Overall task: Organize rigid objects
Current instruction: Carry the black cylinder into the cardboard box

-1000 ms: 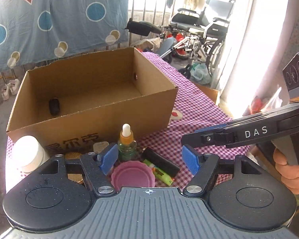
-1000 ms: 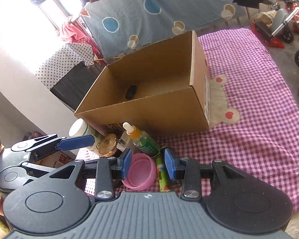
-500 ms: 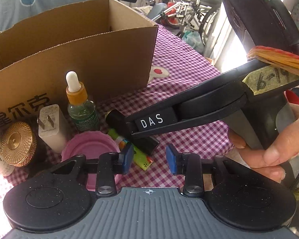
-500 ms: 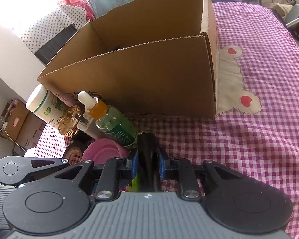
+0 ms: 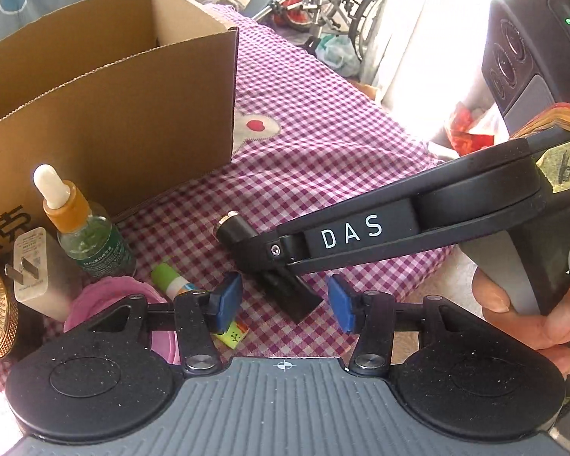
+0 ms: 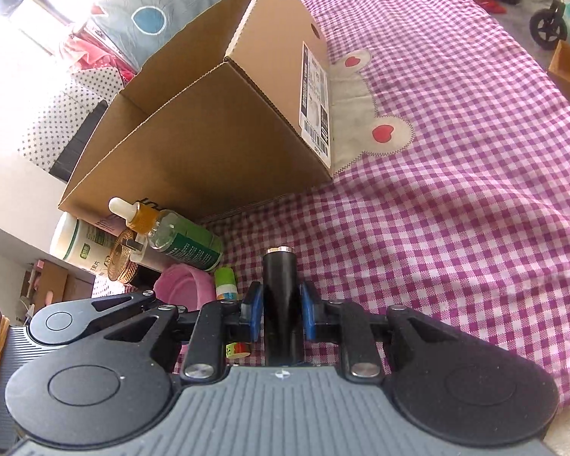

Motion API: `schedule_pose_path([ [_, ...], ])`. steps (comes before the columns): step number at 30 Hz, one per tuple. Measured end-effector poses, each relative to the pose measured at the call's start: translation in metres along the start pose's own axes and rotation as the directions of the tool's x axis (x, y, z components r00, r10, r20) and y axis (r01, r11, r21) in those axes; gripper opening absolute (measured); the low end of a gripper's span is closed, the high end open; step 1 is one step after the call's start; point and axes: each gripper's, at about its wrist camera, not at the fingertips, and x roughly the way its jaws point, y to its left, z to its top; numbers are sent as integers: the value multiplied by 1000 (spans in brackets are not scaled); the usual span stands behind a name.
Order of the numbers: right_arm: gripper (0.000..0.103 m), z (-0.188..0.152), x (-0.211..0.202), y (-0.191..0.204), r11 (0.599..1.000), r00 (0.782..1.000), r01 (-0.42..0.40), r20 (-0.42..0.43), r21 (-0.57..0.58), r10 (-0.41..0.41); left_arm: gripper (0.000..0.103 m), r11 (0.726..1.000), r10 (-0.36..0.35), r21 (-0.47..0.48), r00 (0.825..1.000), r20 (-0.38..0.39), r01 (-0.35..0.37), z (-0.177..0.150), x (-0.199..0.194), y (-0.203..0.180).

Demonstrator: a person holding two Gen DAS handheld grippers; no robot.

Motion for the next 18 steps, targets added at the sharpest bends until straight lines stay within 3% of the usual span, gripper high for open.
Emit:
schedule_pose_path([
  [7,23,-1,-5,-9,999,1000,-20,3,24,20,56,997,51,55,999,-3,-50,4,8,-13],
  [12,23,2,-4,-11,999,999,-44,1,21,44,62,998,45,41,999,-16,-45,8,11,-13],
  [18,25,-2,-5,-18,994,995,-98,19,48,97,62,998,65,25,998,-10,-65,10,13,-13],
])
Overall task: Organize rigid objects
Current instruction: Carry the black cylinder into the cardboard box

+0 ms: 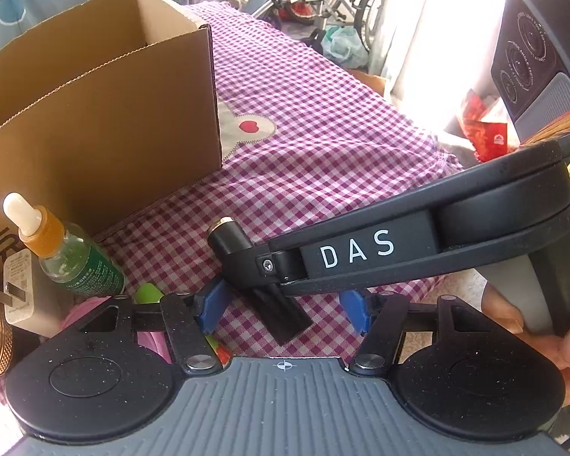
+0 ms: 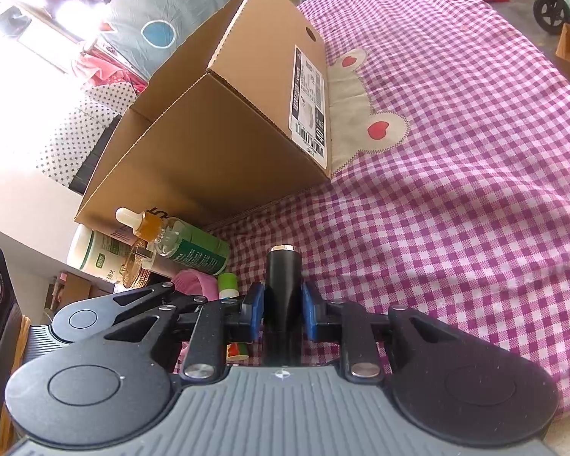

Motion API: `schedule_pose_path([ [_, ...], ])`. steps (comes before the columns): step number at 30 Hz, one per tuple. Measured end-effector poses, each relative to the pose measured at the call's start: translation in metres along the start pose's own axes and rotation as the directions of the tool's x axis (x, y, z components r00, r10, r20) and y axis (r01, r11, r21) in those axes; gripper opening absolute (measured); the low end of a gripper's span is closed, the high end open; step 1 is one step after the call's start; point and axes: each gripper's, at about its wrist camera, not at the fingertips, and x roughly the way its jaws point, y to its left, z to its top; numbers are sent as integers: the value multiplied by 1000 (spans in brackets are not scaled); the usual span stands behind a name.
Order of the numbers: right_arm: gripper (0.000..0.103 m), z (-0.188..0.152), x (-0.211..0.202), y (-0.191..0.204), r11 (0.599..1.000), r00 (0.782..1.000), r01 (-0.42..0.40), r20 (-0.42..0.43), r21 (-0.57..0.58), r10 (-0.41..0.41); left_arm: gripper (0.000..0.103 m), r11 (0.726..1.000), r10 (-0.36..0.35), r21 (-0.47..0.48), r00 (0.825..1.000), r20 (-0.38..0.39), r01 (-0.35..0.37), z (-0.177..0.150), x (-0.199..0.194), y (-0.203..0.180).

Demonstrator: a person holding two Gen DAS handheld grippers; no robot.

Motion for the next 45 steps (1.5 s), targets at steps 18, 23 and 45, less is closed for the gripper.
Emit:
schedule_pose_path([
  [18,24,-1,-57,62,996,984,-74,160,-57,82,62,996,61,46,974,218,-73,8,-90,-10],
  [23,24,29,-63,114,976,969,-129,186,-173,161,62,989,139,7,941,309,-148,22,-131,12],
  [45,23,224,196,162,990,953,-92,-298,-108,56,62,929,212,-293,974,-83,-228,102,-40,225],
])
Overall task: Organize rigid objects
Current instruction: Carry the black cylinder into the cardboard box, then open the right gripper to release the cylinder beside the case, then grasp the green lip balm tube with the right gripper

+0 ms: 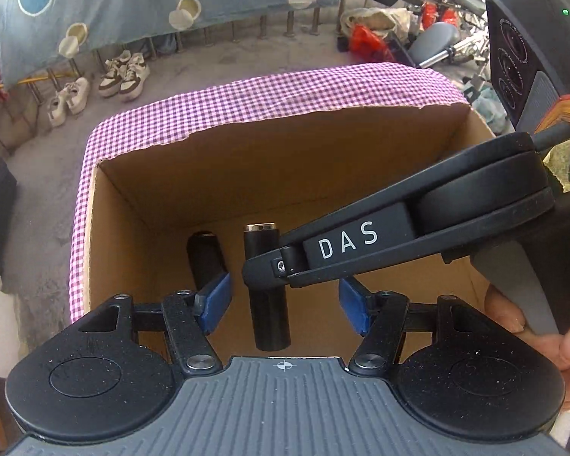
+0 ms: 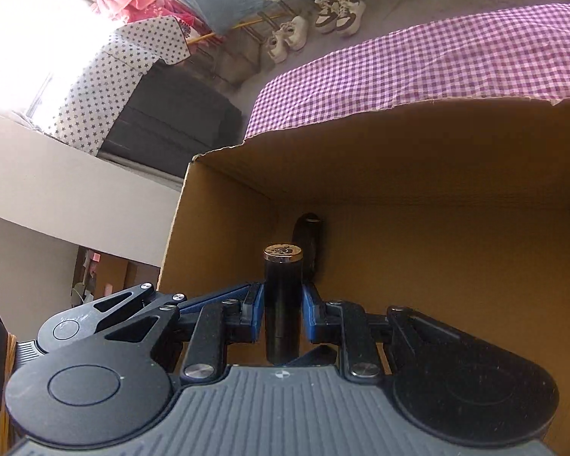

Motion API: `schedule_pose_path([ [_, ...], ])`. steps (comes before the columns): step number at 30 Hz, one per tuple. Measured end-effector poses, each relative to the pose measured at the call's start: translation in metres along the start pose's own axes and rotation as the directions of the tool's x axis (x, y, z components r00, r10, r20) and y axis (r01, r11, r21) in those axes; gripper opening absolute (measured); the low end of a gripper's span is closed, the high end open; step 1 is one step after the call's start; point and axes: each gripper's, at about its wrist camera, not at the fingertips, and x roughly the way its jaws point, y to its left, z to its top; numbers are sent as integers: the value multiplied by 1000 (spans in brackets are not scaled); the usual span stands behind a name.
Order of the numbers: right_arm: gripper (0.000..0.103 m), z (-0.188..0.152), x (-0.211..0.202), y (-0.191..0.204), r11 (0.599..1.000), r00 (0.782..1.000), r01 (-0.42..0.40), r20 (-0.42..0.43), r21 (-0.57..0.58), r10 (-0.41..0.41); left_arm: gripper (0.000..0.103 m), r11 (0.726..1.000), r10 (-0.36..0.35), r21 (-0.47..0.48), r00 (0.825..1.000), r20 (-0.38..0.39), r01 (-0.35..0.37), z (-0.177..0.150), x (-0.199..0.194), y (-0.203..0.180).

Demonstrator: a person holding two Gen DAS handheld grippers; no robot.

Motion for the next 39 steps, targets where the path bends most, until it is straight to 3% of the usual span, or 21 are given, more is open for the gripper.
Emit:
schedule_pose_path([
  [8,26,28,55,-23,998,997,39,-74,59,-35,63,999,26,-41,999,-37,-28,4,0,25],
  [9,31,28,57,-24,997,997,29,-80,68,-23,63,999,26,-39,999,-30,-28,3,-4,25],
  [10,44,27,57,-23,997,997,30,-78,77,-24,64,999,25,-39,999,-22,-26,2,-9,24],
  [12,63,25,49,-21,998,999,28,-45,61,-25,64,999,20,-42,1000,-7,-20,0,-19,22],
  [20,64,-4,-40,-11,1000,995,-9,104,29,6,65,998,-47,-35,994,97,50,-22,-79,13],
  [26,64,-79,-148,3,997,954,-40,294,-64,57,67,992,-125,16,973,195,124,-56,-128,-8],
  [31,64,-172,-211,3,989,915,32,403,-144,29,67,980,-195,74,957,213,184,-97,-139,-30],
  [35,62,-237,-207,-3,983,903,113,428,-147,-40,67,971,-235,107,947,220,216,-137,-130,-57],
  [39,50,-277,-172,-26,985,915,148,389,-88,-102,60,955,-277,161,943,182,250,-176,-105,-94],
])
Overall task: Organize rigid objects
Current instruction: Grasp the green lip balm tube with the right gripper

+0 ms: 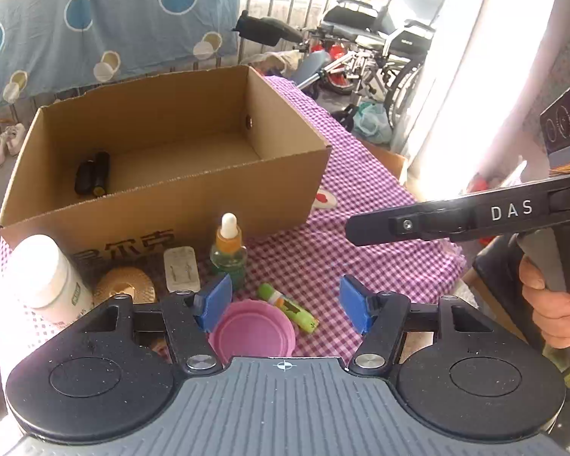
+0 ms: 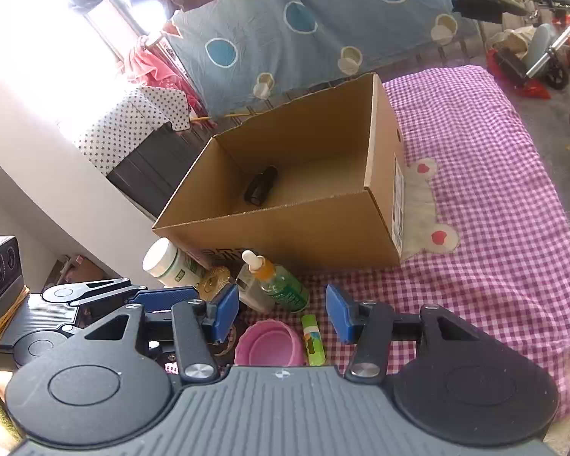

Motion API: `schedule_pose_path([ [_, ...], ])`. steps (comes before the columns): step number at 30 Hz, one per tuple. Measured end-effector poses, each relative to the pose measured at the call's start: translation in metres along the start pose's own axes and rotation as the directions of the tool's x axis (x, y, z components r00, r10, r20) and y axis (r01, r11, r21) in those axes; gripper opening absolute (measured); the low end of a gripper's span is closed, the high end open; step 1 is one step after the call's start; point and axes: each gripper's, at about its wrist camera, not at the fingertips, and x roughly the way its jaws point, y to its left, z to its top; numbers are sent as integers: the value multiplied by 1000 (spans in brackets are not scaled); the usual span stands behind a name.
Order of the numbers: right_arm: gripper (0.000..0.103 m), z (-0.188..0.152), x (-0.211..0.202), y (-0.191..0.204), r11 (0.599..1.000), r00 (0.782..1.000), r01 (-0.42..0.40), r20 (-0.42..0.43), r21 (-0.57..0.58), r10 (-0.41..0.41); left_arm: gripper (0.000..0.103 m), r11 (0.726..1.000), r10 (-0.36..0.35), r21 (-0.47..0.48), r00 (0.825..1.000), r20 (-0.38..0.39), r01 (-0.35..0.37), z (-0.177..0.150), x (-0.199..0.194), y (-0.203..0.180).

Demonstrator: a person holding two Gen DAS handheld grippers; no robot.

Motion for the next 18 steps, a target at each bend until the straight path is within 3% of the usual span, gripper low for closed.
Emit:
schedule_pose_path([
  [3,38,-18,22,-7,999,999,33,-41,22,-32,53,999,-26,22,999,-36,26,-16,21,-16],
  [7,27,-35,45,-13,998,994,55,-96,-6,-55,45,998,21,60,998,-66,-17,-28,45,-31],
  [11,23,-35,65,-9,996,986,66,-147,-57,-74,41,994,37,102,995,-88,-28,-37,58,-40],
  [18,19,-32,83,-9,990,976,89,-188,-105,-108,41,997,15,77,995,-99,-7,-28,71,-31],
])
